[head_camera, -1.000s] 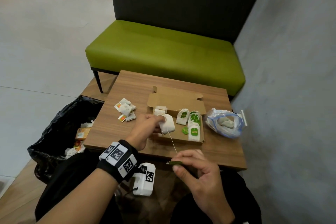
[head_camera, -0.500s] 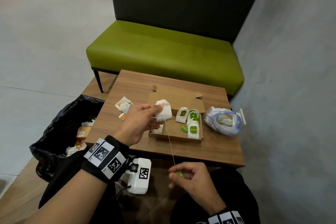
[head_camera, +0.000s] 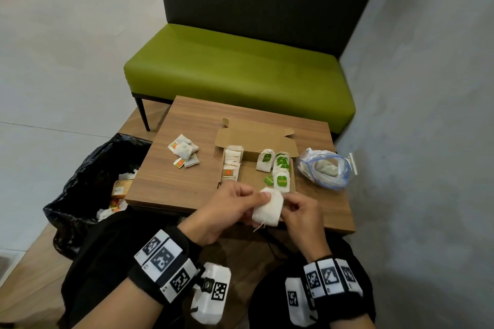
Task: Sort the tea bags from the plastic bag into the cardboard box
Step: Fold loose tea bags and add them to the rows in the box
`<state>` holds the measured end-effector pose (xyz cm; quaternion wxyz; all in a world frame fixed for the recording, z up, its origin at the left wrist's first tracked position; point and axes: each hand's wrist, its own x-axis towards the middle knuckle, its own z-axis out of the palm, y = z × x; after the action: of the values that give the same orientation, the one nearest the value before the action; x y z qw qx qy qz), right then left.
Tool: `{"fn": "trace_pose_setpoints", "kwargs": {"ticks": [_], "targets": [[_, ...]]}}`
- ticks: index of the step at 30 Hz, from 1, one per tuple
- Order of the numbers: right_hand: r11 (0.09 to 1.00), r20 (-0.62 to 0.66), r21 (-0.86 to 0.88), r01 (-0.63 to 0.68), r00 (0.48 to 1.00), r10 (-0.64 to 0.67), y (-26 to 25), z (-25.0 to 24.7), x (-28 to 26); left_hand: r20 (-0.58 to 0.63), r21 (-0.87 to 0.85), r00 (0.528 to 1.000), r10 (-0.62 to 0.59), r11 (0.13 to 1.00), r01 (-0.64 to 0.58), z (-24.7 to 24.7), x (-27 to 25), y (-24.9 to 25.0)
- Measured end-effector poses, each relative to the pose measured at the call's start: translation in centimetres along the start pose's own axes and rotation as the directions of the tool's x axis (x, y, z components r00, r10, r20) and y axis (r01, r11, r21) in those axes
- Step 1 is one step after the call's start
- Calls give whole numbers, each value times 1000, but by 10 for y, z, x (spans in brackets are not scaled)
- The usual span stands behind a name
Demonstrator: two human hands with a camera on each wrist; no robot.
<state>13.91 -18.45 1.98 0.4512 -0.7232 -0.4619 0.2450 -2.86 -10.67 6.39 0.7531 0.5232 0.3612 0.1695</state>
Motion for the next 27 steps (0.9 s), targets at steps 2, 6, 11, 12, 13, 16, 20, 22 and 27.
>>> {"fn": "trace_pose_setpoints", "kwargs": {"ticks": [2, 6, 11, 12, 13, 16, 20, 22, 27], "targets": [[1000, -37, 11, 22, 999, -22, -7, -7, 4, 16, 50, 1000, -13, 999, 12, 1, -1, -8], [987, -29, 149, 63, 998, -60, -23, -18, 4, 3, 105, 1000, -8, 994, 8, 2, 2, -19], [968, -43, 215, 131, 991, -125, -27, -14, 1, -8, 115, 1000, -9, 993, 10, 4, 8, -24], [967, -42, 220, 126, 992, -119, -25, -12, 0, -7, 111, 1000, -10, 994, 10, 5, 9, -25], [970, -39, 210, 124, 992, -118, -23, -10, 0, -9, 106, 1000, -14, 994, 15, 4, 10, -25], [964, 1, 200, 174, 984, -178, -18, -9, -4, -23, 71, 1000, -19, 997, 20, 1, 12, -26], [963, 74, 179, 200, 974, -216, -8, -7, -6, 24, 36, 1000, -18, 999, 17, -6, 13, -25], [967, 81, 163, 198, 974, -213, -5, -7, -5, 57, 5, 998, -27, 1000, 26, -7, 13, -23], [964, 85, 185, 190, 974, -208, -2, -8, -1, 52, 41, 998, 31, 999, -33, -10, 16, -18]]}}
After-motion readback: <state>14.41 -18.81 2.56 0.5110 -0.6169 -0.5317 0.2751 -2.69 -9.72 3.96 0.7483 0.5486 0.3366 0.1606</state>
